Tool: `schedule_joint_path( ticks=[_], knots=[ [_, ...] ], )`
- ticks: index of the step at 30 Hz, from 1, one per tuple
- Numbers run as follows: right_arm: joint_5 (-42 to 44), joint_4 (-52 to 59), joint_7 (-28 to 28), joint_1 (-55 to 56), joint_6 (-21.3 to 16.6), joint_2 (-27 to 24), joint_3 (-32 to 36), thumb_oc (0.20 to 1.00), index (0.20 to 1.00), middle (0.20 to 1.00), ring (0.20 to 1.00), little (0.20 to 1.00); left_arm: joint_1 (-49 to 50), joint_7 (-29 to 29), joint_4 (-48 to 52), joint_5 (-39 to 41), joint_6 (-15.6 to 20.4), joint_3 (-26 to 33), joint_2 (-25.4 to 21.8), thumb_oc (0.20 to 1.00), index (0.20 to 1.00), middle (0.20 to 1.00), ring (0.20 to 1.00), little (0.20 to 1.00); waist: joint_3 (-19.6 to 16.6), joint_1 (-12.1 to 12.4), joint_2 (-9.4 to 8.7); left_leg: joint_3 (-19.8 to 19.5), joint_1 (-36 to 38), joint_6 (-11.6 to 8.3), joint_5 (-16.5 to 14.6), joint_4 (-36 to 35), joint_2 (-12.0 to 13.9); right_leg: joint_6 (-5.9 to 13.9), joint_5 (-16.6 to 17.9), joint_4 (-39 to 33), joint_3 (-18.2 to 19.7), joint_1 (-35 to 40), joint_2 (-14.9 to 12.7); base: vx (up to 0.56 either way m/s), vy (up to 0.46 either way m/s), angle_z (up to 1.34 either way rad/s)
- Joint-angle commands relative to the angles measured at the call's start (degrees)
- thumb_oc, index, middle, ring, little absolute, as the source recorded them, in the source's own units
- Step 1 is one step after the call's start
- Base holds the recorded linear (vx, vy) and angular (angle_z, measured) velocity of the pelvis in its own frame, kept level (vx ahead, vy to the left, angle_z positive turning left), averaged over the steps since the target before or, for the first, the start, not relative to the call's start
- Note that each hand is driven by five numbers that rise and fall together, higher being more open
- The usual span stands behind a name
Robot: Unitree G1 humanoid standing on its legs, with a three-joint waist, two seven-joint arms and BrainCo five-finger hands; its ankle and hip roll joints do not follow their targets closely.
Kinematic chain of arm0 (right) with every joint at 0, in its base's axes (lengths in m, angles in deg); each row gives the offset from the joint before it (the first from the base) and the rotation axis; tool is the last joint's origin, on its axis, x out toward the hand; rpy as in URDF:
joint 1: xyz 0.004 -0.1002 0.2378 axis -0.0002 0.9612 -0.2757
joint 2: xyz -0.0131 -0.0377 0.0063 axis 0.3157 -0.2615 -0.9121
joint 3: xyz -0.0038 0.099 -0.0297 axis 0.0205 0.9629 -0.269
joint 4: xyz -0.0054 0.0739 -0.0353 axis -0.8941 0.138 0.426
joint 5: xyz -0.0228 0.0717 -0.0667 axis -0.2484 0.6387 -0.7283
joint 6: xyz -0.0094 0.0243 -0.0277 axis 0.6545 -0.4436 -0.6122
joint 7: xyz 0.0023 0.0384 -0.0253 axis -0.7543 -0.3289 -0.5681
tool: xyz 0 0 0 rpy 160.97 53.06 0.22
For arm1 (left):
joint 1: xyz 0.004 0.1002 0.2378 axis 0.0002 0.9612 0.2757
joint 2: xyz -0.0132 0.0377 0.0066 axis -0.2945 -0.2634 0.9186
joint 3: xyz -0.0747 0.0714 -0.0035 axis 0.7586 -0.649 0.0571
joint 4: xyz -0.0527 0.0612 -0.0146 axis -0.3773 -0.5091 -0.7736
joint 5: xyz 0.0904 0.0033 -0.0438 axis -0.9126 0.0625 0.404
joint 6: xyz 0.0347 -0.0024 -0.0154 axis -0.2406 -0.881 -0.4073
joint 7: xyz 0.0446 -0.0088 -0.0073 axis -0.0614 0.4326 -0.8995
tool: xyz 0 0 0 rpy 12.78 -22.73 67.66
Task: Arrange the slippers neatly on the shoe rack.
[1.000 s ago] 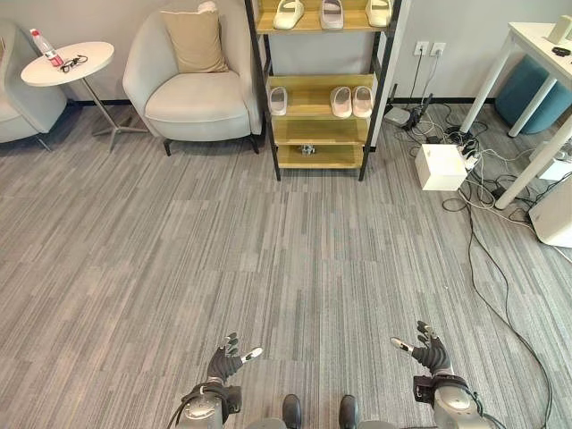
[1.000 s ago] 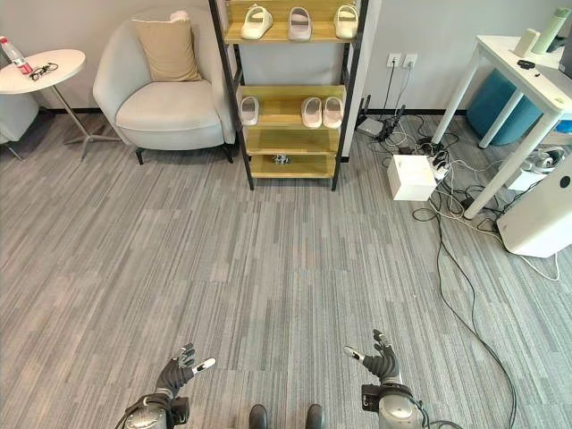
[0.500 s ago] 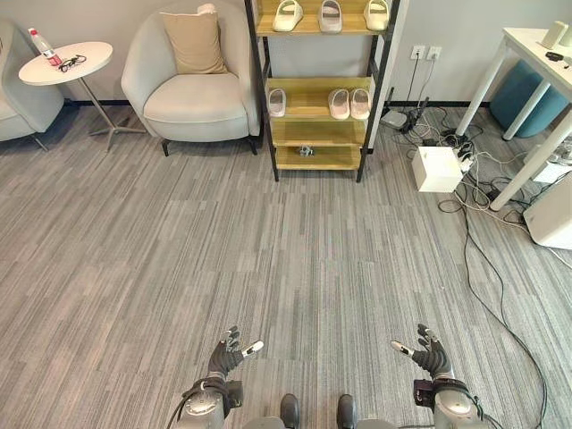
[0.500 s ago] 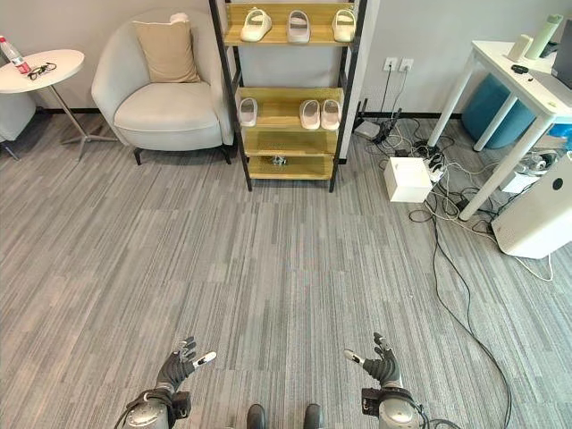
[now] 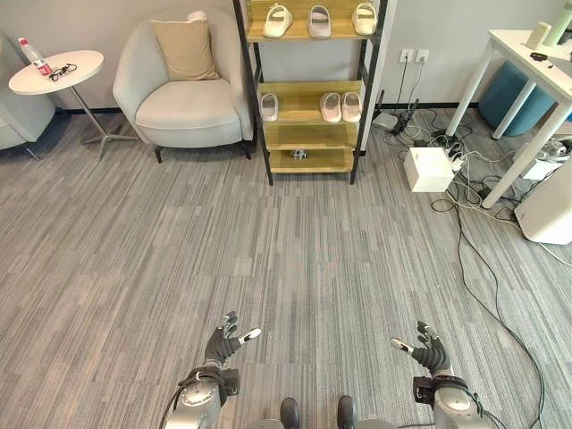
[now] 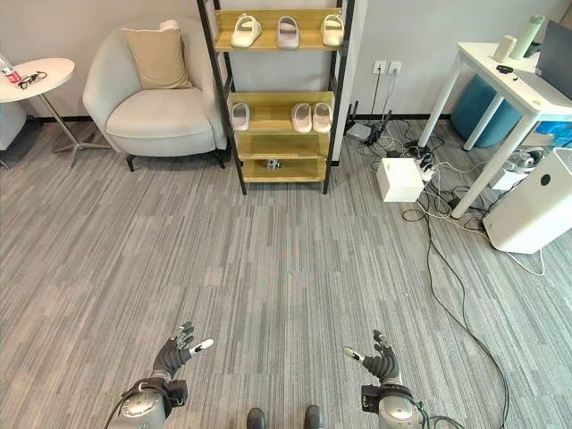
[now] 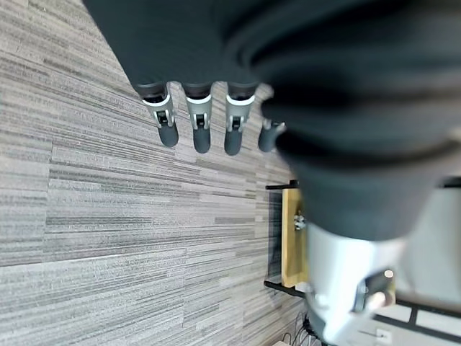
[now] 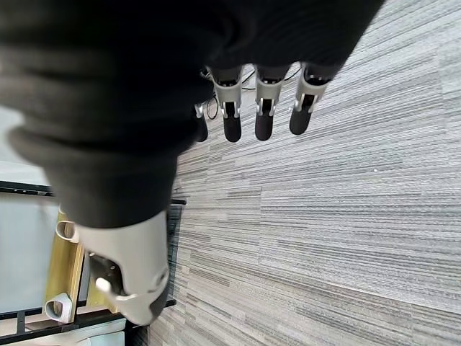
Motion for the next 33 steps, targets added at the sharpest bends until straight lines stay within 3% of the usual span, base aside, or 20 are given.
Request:
schedule_joint_path(
  ticks=[1,19,25,26,28,29,30,31,33],
  knots=[
    [-1.7,2.7,-0.2,-1.8,-1.4,-2.0,0.2,1.000,1.000,1.000,1.000,1.000,-2.2,0.0,1.0,-2.2,3.0,1.4,-1.3,1.000,1.000,1.000,1.000,1.000,0.6,-0.1,-1.54,-0.3,2.3,-4.55,-4.9,0.0,4.7,6.80,-6.1,0.1,0.1,2.4,-6.4,0.00,0.000,0.00],
    [-2.3,2.5,-0.4,-2.2,-1.1,-1.8,0.0,1.000,1.000,1.000,1.000,1.000,-1.7,0.1,-0.1,-2.2,2.6,2.1,-0.9,1.000,1.000,1.000,1.000,1.000,1.3,0.2,-2.00,-0.6,2.8,-4.35,-5.6,0.0,4.4,6.96,-6.3,0.1,-0.5,3.0,-6.6,0.00,0.003,0.00],
    [-2.1,2.0,-0.9,-4.1,-0.7,-2.2,0.4,1.000,1.000,1.000,1.000,1.000,-2.5,0.0,1.5,-3.4,2.4,1.5,-1.9,1.000,1.000,1.000,1.000,1.000,2.0,0.9,-3.18,-1.1,0.7,-3.53,-5.4,0.0,3.4,7.80,-5.3,0.1,-0.7,1.6,-7.3,-0.01,0.112,0.00],
    [-2.9,3.0,-1.1,-4.4,-0.4,-1.9,0.9,1.000,1.000,1.000,1.000,1.000,-2.6,0.8,2.7,-6.8,2.1,0.3,-3.5,1.000,1.000,1.000,1.000,1.000,3.7,1.2,-3.85,-0.7,0.5,-1.97,-6.3,0.0,2.5,9.33,-5.8,11.9,0.1,-4.7,-8.4,-0.06,0.271,0.01],
    [-3.1,3.2,-0.9,-4.8,-0.6,-1.4,0.4,1.000,1.000,1.000,1.000,1.000,-3.0,1.1,3.1,-8.7,2.0,-0.2,-4.2,1.000,1.000,1.000,1.000,1.000,4.8,0.8,-3.90,0.3,1.7,-1.48,-7.0,0.0,2.6,11.12,-3.4,20.0,0.0,-8.8,-9.4,-0.01,0.176,-0.24],
    [-3.1,3.2,-0.9,-4.9,-0.6,-1.4,0.4,1.000,1.000,1.000,1.000,1.000,-3.0,1.0,3.0,-8.7,2.0,-0.2,-4.2,1.000,1.000,1.000,1.000,1.000,4.8,0.9,-3.98,0.4,1.7,-1.45,-7.0,0.0,2.5,11.16,-3.5,20.4,0.2,-9.1,-9.5,0.08,0.090,-0.33],
    [-3.5,3.7,-0.7,-4.7,-0.7,-1.2,0.2,1.000,1.000,1.000,1.000,1.000,-3.8,0.8,2.9,-9.2,2.1,-0.2,-4.4,1.000,1.000,1.000,1.000,1.000,5.6,0.5,-3.41,0.6,3.0,-1.39,-7.7,0.0,3.2,11.48,-1.8,25.4,0.1,-12.1,-9.7,0.14,0.062,-0.15],
    [-3.3,3.9,-0.6,-4.5,-0.7,-1.2,0.3,1.000,1.000,1.000,1.000,1.000,-4.4,0.5,3.2,-8.9,2.4,-0.1,-4.5,1.000,1.000,1.000,1.000,1.000,5.7,0.4,-3.29,0.8,3.9,-1.52,-8.4,0.0,3.2,11.04,-1.7,25.4,-0.7,-13.8,-10.1,0.34,0.027,-0.05],
    [-2.8,4.0,-0.8,-4.8,-0.5,-2.0,0.8,1.000,1.000,1.000,1.000,1.000,-5.9,0.3,5.5,-9.4,3.0,-0.4,-4.8,1.000,1.000,1.000,1.000,1.000,6.5,-0.8,-3.19,0.6,6.2,-2.37,-10.3,0.0,2.7,9.73,-1.6,15.3,-4.5,-13.7,-10.7,0.32,-0.056,-0.13]
  ],
)
